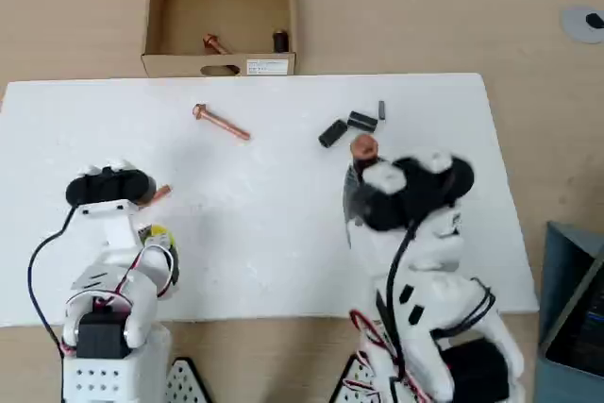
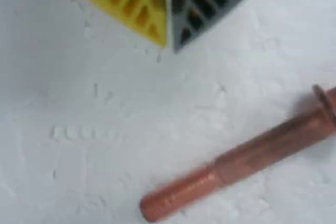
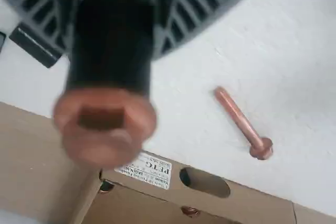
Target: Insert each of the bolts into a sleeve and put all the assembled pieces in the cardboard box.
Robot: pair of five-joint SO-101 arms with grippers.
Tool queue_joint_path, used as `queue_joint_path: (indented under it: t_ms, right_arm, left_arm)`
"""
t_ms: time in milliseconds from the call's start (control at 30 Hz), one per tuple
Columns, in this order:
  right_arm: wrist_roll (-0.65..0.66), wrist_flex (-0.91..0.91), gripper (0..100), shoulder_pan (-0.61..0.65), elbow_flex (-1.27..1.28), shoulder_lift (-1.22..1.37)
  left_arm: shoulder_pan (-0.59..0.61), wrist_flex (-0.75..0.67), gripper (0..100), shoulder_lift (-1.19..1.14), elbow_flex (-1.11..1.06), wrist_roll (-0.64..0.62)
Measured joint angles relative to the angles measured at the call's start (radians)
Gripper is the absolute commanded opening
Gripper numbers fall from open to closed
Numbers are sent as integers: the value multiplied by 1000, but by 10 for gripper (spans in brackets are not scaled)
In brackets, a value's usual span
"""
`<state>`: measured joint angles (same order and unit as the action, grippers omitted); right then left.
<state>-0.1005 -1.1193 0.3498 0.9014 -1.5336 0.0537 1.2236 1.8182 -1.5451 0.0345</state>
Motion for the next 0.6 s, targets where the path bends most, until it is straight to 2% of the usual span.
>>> queue_joint_path:
  t_ms: [133, 300, 600]
  right_arm:
    - [-5, 12, 10, 0, -135, 227]
    - [3, 121, 11, 0, -276, 479]
    - [181, 362, 10, 0, -463, 925]
  left_arm:
    - [0, -5, 2, 0, -55, 2]
    - [0, -5, 2, -2, -61, 2]
    - [0, -5, 2, -2, -61, 2]
